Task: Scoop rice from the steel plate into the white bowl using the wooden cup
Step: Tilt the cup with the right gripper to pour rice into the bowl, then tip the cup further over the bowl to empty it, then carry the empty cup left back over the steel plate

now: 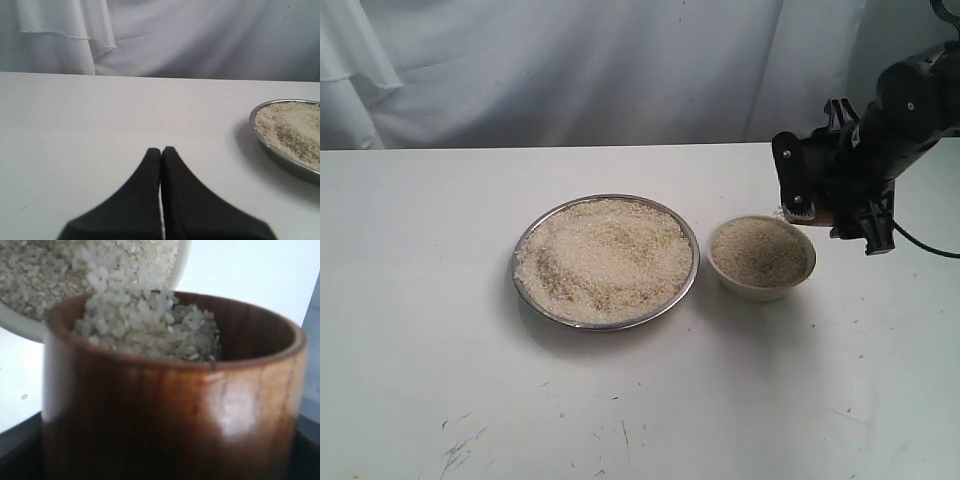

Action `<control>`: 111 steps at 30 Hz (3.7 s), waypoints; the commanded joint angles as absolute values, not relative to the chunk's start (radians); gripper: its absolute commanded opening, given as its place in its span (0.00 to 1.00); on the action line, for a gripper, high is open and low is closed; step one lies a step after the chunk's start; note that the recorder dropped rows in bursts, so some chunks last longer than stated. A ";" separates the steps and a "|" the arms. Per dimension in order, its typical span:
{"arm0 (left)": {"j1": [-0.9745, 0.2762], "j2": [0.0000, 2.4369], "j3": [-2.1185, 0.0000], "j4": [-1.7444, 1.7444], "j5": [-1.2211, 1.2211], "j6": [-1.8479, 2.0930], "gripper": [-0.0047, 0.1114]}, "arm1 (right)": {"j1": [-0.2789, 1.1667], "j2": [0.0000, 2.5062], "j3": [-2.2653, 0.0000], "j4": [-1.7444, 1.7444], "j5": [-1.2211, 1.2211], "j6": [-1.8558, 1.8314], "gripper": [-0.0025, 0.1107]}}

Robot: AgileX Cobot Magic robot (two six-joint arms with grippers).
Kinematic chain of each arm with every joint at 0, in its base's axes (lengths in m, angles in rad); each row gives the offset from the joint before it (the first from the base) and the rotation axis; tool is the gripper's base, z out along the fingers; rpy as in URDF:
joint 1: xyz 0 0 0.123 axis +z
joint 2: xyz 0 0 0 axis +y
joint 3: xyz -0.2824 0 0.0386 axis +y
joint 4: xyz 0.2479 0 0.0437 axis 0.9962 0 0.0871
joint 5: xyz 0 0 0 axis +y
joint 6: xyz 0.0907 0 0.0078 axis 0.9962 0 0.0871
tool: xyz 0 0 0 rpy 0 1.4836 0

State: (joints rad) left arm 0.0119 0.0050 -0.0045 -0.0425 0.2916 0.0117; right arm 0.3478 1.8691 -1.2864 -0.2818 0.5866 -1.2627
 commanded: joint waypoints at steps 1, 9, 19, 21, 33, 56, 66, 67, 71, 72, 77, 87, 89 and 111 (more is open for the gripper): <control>0.010 0.000 0.000 -0.043 0.285 0.009 0.04 | 0.348 1.863 -1.282 -0.329 0.560 -1.257 0.02; 0.010 0.000 0.000 -0.043 0.285 0.009 0.04 | 0.360 1.863 -1.282 -0.417 0.574 -1.257 0.02; 0.010 0.000 0.000 -0.043 0.285 0.009 0.04 | 0.412 1.863 -1.282 -0.475 0.568 -1.257 0.02; 0.010 0.000 0.000 -0.043 0.285 0.009 0.04 | 0.412 1.863 -1.282 -0.492 0.570 -1.257 0.02; 0.010 0.000 0.000 -0.043 0.285 0.009 0.04 | 0.419 1.863 -1.282 -0.570 0.572 -1.245 0.02; 0.010 0.000 0.000 -0.043 0.285 0.009 0.04 | 0.468 1.907 -1.282 -0.754 0.559 -1.223 0.02; 0.010 0.000 0.000 -0.043 0.285 0.009 0.04 | 0.477 1.932 -1.282 -0.859 0.557 -1.156 0.02; 0.010 0.000 0.000 -0.043 0.285 0.009 0.04 | 0.477 1.932 -1.282 -0.861 0.555 -1.156 0.02; 0.010 0.000 0.000 -0.043 0.285 0.009 0.04 | 0.486 1.932 -1.282 -0.866 0.566 -1.161 0.02; 0.010 0.000 0.000 -0.043 0.285 0.009 0.04 | 0.491 1.932 -1.282 -0.876 0.569 -1.163 0.02; 0.010 0.000 0.000 -0.043 0.285 0.009 0.04 | 0.521 1.933 -1.282 -0.910 0.583 -1.159 0.02; 0.010 0.000 0.000 -0.043 0.285 0.009 0.04 | 0.556 1.933 -1.282 -0.998 0.640 -1.154 0.02; 0.010 0.000 0.000 -0.043 0.285 0.009 0.04 | 0.574 1.933 -1.282 -1.013 0.648 -1.151 0.02; 0.010 0.000 0.000 -0.043 0.285 0.009 0.04 | 0.651 1.929 -1.285 -1.161 0.651 -0.916 0.02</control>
State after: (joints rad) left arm 0.0119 0.0050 -0.0045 -0.0425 0.2916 0.0117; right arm 0.6443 1.9388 -1.2864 -1.1521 0.6894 -0.9555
